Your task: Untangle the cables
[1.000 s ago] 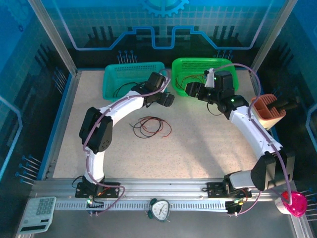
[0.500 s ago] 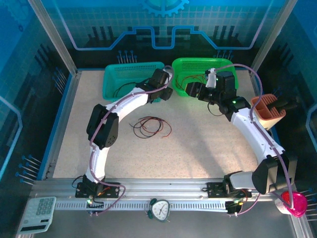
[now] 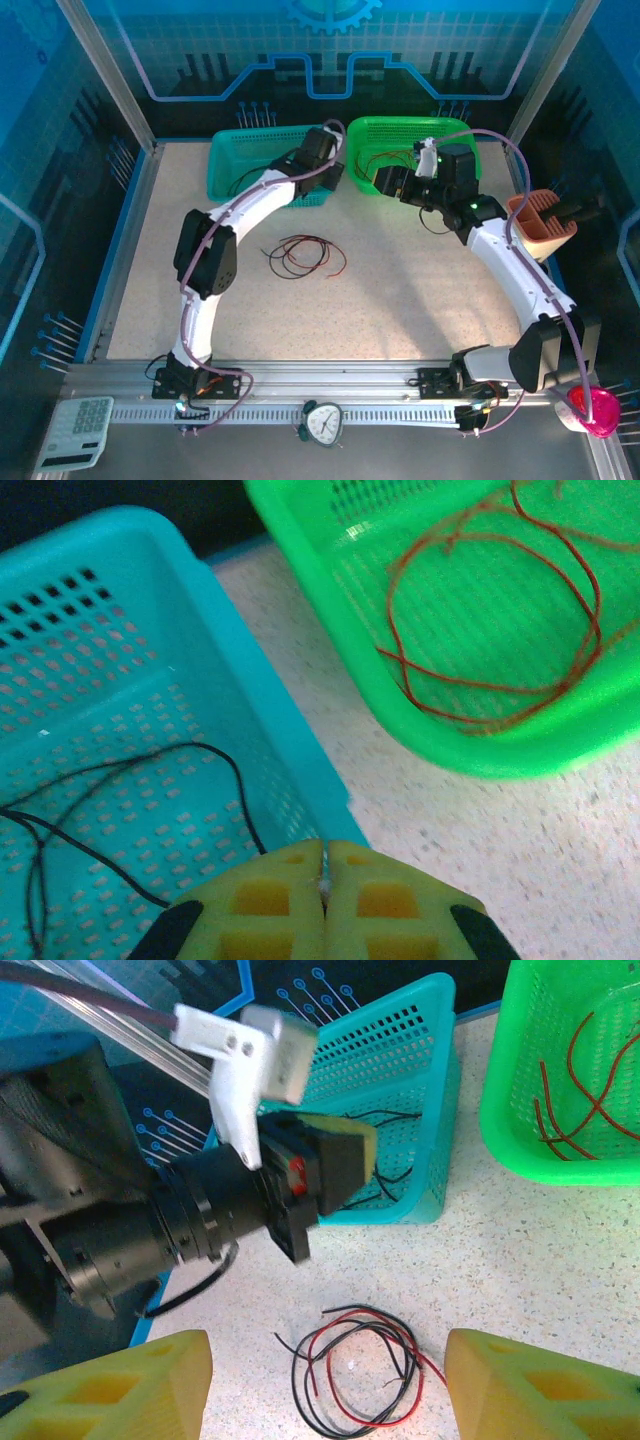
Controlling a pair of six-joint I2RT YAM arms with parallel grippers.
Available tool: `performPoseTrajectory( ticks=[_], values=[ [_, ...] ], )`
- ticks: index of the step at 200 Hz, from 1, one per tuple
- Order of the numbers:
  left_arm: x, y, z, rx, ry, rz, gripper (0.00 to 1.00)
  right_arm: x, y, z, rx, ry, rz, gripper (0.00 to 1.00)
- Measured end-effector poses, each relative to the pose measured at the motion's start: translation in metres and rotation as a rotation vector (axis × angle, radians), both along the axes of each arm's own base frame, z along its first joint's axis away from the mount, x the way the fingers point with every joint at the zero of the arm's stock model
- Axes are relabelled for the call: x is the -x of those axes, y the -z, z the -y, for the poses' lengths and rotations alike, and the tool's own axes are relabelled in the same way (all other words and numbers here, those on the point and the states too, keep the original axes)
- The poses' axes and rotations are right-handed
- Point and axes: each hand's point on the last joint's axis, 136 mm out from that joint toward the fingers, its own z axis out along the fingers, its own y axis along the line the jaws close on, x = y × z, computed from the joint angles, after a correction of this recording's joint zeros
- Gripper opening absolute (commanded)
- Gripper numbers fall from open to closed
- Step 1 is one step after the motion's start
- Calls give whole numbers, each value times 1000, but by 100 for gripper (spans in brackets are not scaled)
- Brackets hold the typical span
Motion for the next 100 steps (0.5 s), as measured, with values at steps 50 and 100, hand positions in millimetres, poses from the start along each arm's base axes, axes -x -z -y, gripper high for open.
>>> performPoseTrajectory(
  ticks=[50,100],
  values=[
    [-51,-39,-109,84,-265,53,0,8,-10,-7,-7,-24,24,64],
    [-79,-29,-228,27,-579,30,0,16,-8,-19,5,-66,24,64]
  ],
)
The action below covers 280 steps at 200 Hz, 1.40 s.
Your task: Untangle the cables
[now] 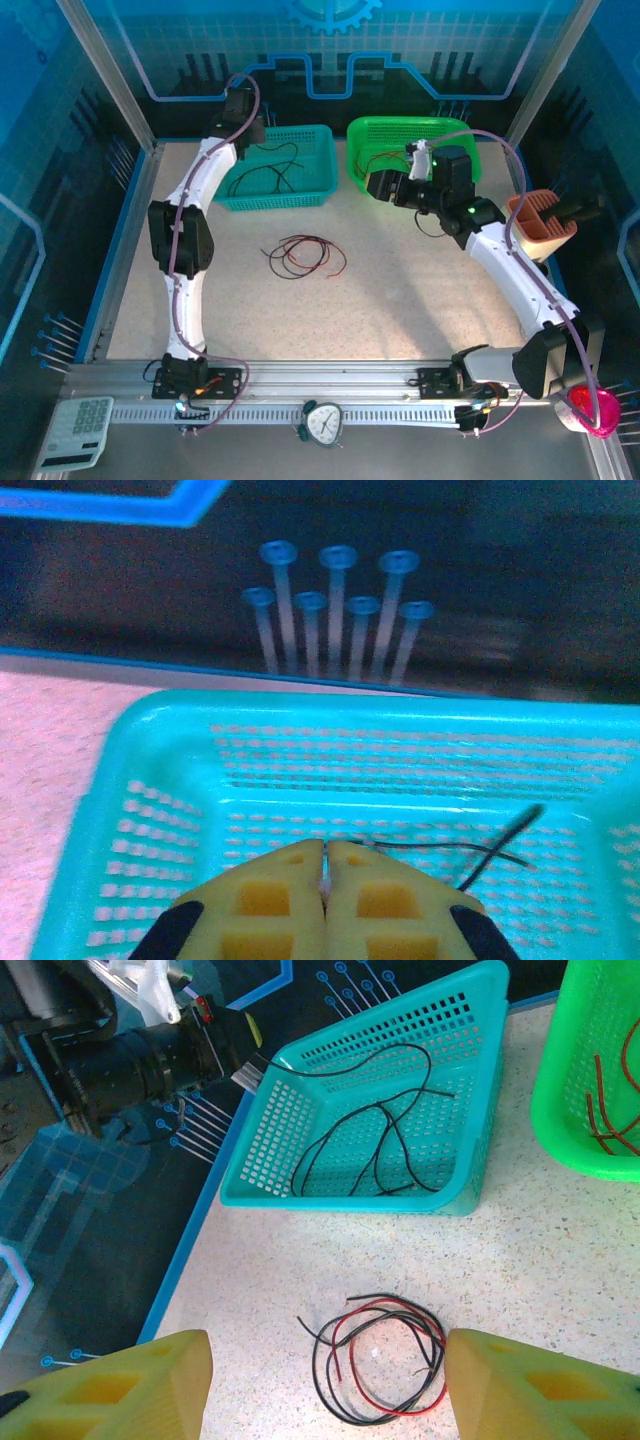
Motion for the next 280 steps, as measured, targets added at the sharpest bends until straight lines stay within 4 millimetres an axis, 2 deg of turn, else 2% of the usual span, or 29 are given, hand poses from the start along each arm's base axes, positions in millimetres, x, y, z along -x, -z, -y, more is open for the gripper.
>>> performPoseTrajectory(
  ticks=[9,23,58,70,83,100,118,135,147,218,234,257,280],
  values=[
    [-2,12,-10,-25,-30,-35,0,0,0,0,2,-1,-1,64],
    [-3,34,-15,-60,-48,-99,0,0,0,0,2,-1,-1,64],
    [15,106,-7,-122,-14,-304,0,2,0,0,4,-1,-1,64],
    [25,121,-3,-137,3,-355,1,3,-1,-1,3,-4,1,64],
    [32,131,3,-155,28,-391,8,5,-3,-2,2,-8,5,64],
    [36,134,12,-171,55,-407,18,6,-3,-4,2,-12,6,64],
    [37,134,23,-185,84,-410,35,6,-3,-5,4,-14,3,64],
    [39,135,29,-187,96,-417,45,7,-3,-6,5,-17,4,64],
    [41,136,31,-186,102,-427,53,8,-3,-7,6,-17,3,64],
    [48,141,33,-175,137,-465,87,11,-8,-12,8,-27,16,64],
    [48,141,35,-158,139,-466,98,11,-8,-13,11,-26,18,64],
    [49,137,35,-125,144,-460,99,13,-8,-16,12,-33,18,64],
    [48,120,29,-82,132,-432,99,15,-8,-19,15,-41,20,64]
  ],
)
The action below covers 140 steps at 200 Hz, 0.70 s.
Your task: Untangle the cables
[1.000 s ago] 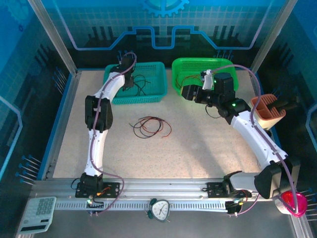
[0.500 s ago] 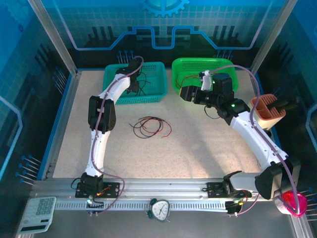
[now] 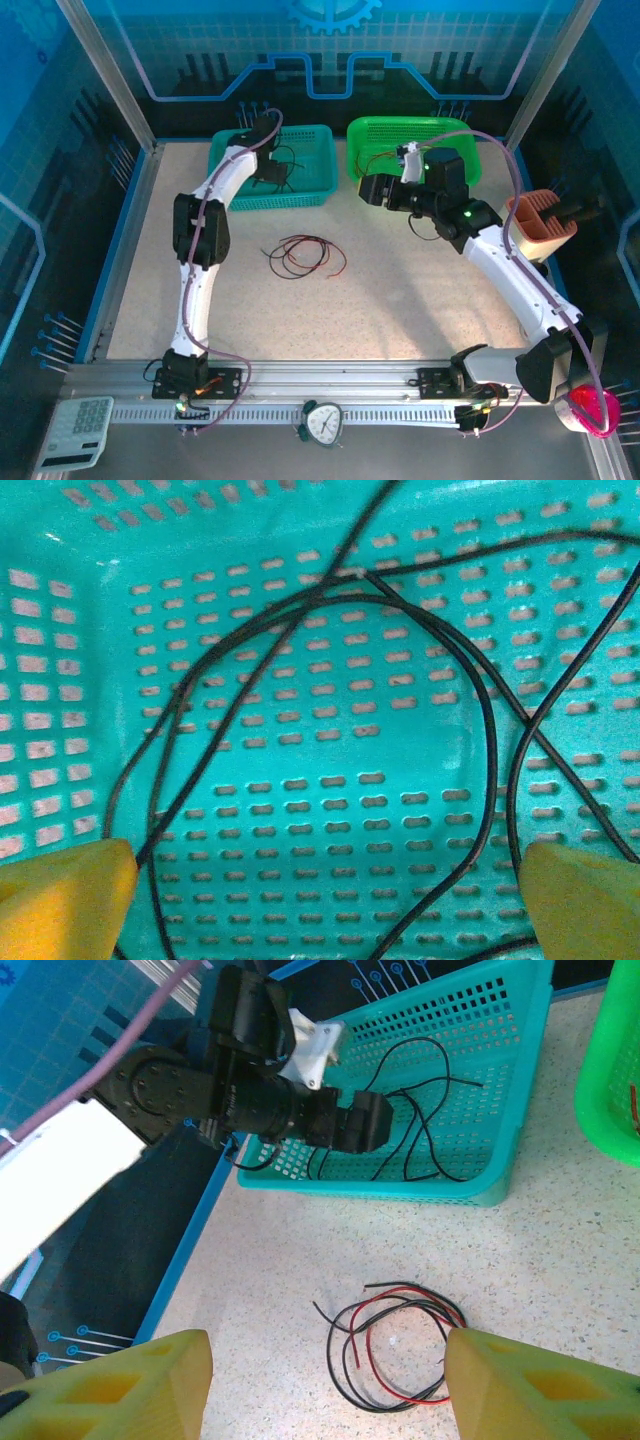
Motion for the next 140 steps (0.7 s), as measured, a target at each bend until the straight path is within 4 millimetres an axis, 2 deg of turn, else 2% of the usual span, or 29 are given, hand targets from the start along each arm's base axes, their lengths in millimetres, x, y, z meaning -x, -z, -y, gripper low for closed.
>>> performPoseTrajectory(
  ticks=[39,57,140],
  values=[
    [-2,-47,-18,95,-41,86,99,1,1,-4,9,-7,3,64],
    [-2,-62,-26,124,-60,112,99,1,3,-6,15,-6,0,64],
    [-3,-70,-39,181,-82,127,99,0,15,-14,66,-15,-9,64]
  ],
)
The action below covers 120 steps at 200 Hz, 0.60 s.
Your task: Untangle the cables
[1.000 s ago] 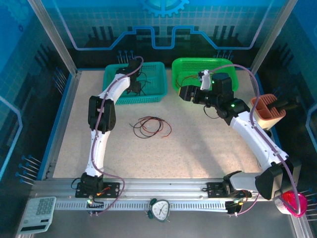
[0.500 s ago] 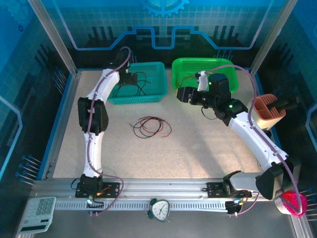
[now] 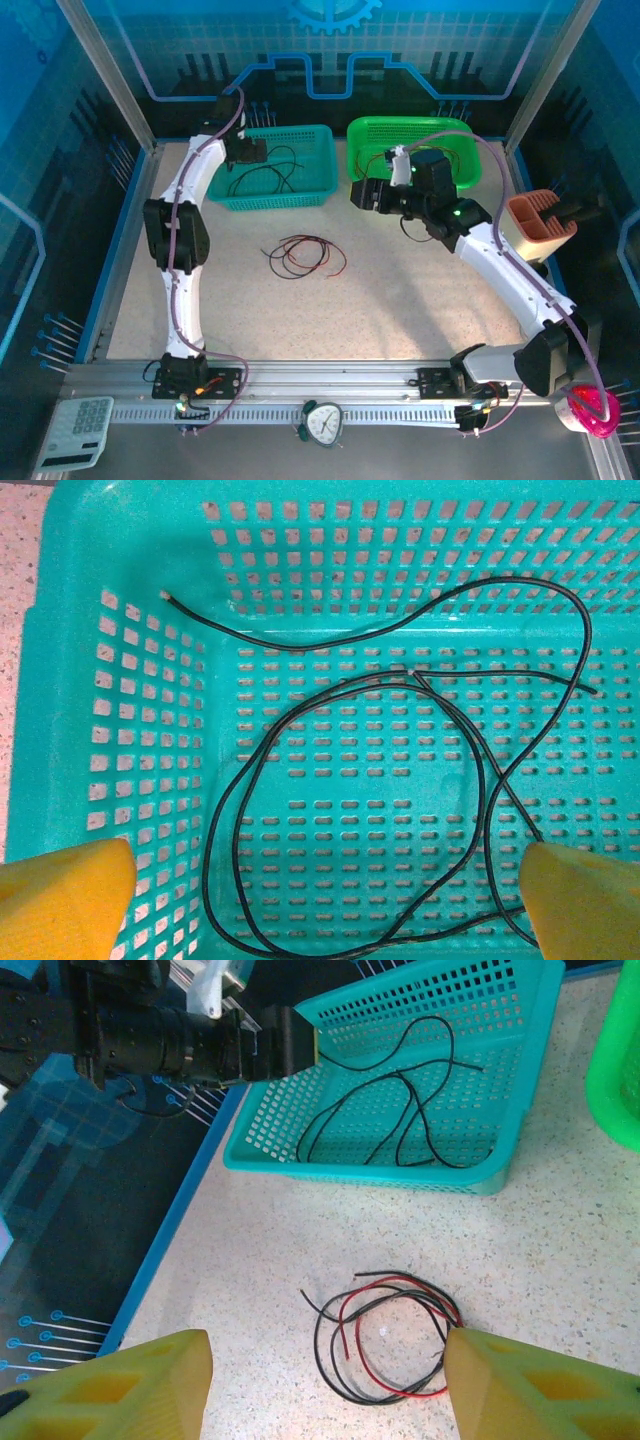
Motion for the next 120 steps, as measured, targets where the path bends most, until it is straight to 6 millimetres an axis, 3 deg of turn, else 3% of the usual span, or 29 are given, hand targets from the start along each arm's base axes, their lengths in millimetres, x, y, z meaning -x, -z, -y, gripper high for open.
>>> performPoseTrajectory(
  ticks=[25,51,89,120],
  values=[
    [2,-20,2,39,5,39,99,0,10,-4,30,-9,-12,64],
    [13,-62,13,115,18,124,99,-3,32,-9,69,-14,-47,63],
    [50,-127,42,217,67,266,99,6,101,-14,187,-37,-163,62],
    [95,-143,66,310,108,311,99,34,153,-27,323,-114,-227,61]
  ],
)
